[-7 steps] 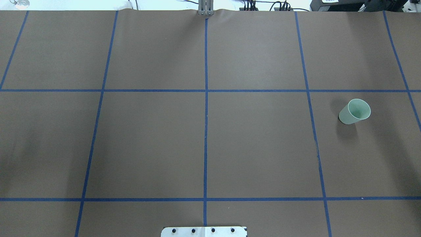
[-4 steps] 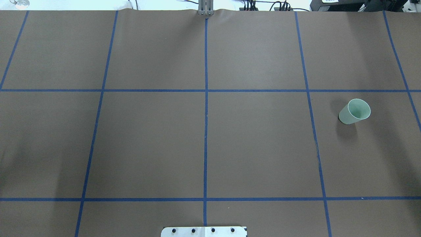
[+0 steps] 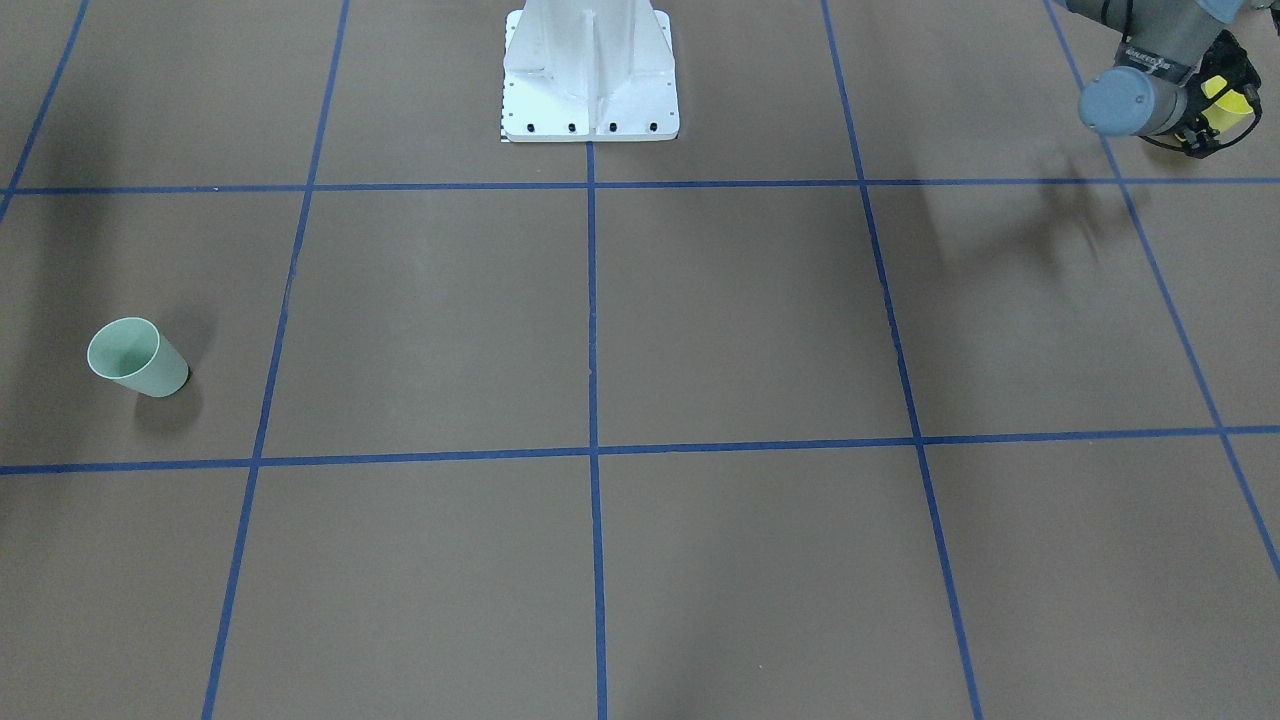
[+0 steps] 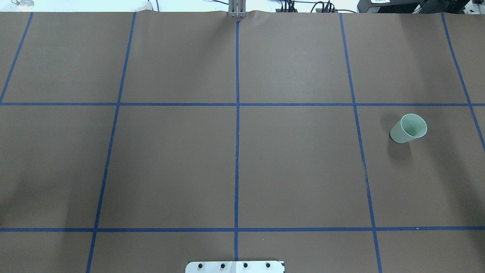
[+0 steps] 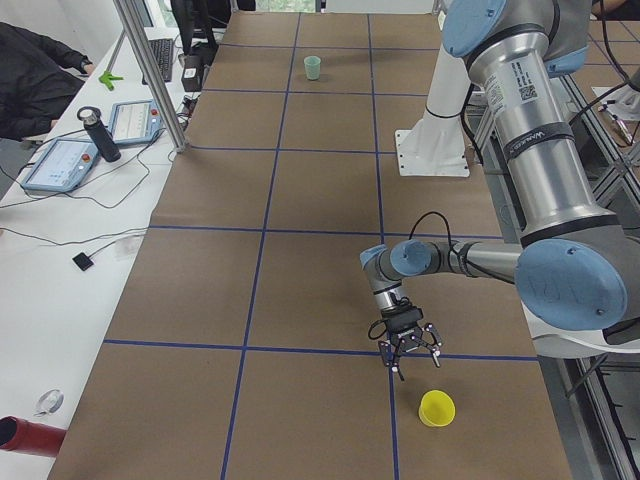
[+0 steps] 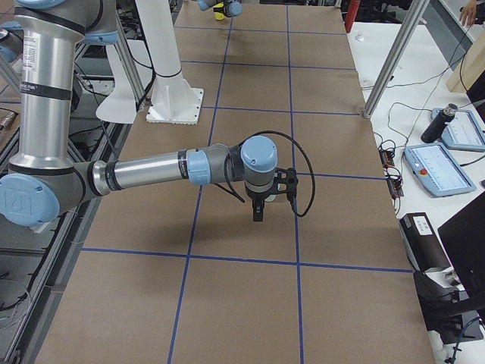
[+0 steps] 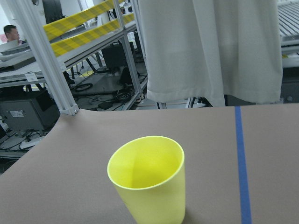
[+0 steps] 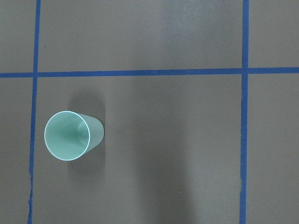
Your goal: Transfer and stack yellow cup on green cup
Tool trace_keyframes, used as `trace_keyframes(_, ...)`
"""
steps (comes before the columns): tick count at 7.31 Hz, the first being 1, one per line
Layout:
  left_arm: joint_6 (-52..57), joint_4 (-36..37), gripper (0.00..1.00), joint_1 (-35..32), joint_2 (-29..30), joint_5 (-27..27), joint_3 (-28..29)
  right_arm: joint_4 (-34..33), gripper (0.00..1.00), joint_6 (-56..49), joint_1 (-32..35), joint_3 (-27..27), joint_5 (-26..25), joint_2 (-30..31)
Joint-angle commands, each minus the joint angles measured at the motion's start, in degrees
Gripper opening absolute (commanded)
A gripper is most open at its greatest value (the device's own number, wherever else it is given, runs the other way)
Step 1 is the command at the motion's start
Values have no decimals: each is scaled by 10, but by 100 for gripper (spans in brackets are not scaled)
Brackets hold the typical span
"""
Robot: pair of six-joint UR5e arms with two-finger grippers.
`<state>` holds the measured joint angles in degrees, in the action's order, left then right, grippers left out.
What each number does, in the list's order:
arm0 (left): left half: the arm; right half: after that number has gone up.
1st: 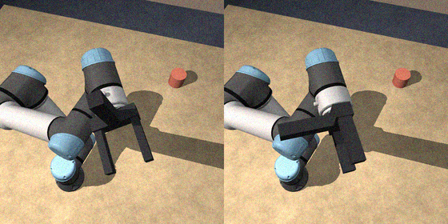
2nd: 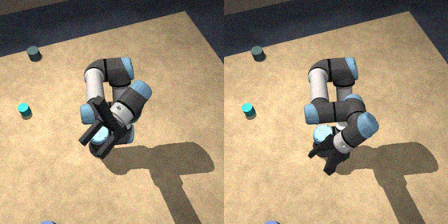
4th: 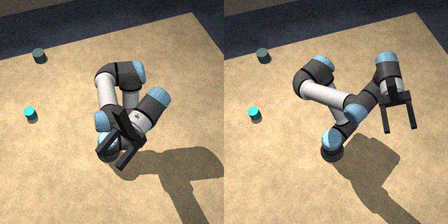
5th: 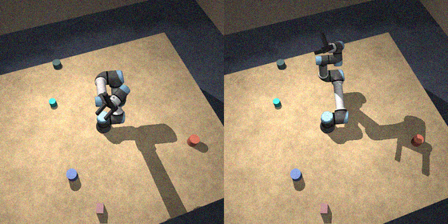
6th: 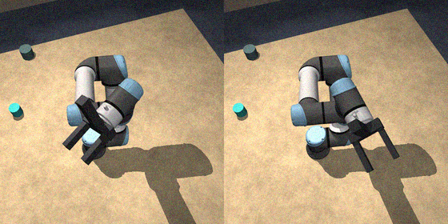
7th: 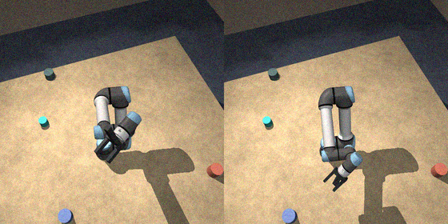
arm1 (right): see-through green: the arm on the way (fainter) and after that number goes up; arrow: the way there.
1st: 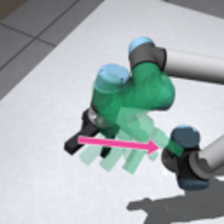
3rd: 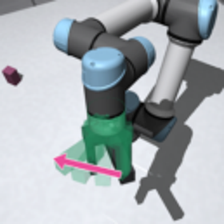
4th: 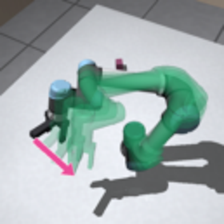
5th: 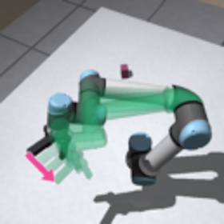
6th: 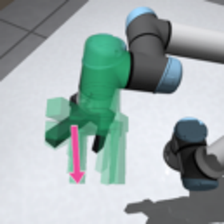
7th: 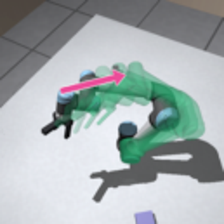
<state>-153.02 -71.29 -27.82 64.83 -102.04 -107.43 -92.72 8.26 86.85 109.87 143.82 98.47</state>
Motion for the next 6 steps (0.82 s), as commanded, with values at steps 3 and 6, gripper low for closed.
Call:
trace_keyframes(3, -26, 18, 100, 2, 59, -4, 106, 0, 100, 0, 0, -1, 1, 0)
trace_keyframes(6, -33, 15, 100, 8, 60, -3, 141, 0, 100, 0, 0, -1, 0, -3)
